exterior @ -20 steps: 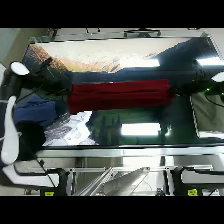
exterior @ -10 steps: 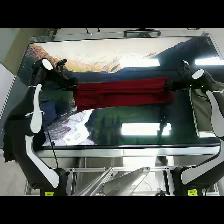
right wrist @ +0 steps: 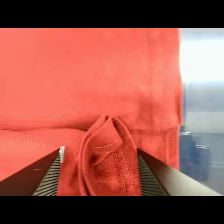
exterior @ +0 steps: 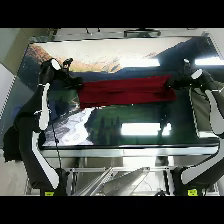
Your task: Fold the shirts.
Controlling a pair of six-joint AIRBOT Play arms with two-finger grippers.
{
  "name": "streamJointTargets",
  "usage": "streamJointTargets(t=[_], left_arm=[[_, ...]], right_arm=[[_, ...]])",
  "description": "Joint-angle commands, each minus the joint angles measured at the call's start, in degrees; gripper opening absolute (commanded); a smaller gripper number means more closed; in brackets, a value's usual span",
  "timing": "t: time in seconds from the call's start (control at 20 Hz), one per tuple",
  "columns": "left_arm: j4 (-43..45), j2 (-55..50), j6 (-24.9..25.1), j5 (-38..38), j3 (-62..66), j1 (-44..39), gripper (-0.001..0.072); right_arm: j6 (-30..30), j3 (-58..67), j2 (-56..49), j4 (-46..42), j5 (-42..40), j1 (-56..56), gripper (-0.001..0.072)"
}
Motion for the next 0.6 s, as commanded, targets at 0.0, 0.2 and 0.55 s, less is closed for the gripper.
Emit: streamJointTargets(t=[0.0, 0.2, 0.55], left_arm=[[-8.37, 1.51, 0.37, 0.02, 0.20, -0.17, 0.0298], [-9.66, 5.90, 2.69, 2.71, 0.20, 0.28, 0.0298], [-15.15, 10.80, 2.43, -0.63, 0.17, 2.60, 0.0293]], right_arm=[[-0.24, 4.85, -0.07, 0.00, 5.03, -1.64, 0.0527], [-0.26, 10.19, -2.82, 1.53, 10.71, -5.92, 0.0531], [-4.94, 19.08, -14.64, 16.94, 24.76, -12.20, 0.0647]])
